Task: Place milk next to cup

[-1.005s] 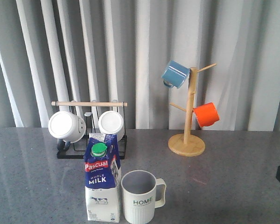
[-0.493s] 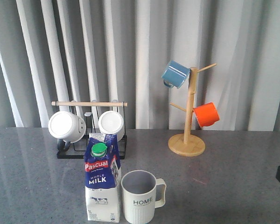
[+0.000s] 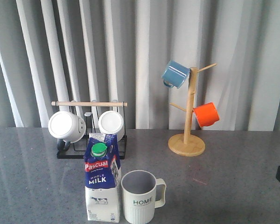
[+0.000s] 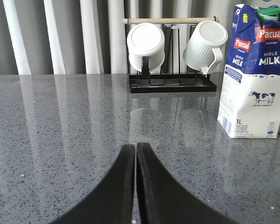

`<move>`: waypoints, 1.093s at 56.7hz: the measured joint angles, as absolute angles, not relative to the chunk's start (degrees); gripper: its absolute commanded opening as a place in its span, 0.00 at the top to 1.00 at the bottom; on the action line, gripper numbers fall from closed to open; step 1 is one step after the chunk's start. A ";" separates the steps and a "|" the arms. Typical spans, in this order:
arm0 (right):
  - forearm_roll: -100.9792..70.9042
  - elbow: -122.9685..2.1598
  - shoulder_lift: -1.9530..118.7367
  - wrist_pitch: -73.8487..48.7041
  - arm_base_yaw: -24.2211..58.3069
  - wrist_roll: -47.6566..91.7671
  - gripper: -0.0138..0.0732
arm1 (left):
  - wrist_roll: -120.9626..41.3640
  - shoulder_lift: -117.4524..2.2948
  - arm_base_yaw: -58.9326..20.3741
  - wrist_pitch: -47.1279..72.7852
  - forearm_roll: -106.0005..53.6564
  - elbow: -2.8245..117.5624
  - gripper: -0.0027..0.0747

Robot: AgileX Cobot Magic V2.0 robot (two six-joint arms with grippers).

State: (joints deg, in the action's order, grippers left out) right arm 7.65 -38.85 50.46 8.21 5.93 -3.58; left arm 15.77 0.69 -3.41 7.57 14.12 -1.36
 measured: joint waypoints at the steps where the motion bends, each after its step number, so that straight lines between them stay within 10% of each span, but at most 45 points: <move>1: 7.65 -38.85 50.46 8.21 5.93 -3.58 0.85 | 15.77 0.69 -3.41 7.57 14.12 -1.36 0.97; 62: 7.06 -35.37 38.21 -10.76 5.93 -3.33 0.85 | 15.77 0.69 -3.41 7.57 14.12 -1.36 0.97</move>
State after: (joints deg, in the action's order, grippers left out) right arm 7.06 -35.37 38.21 -10.76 5.93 -3.33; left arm 15.77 0.69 -3.41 7.57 14.12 -1.36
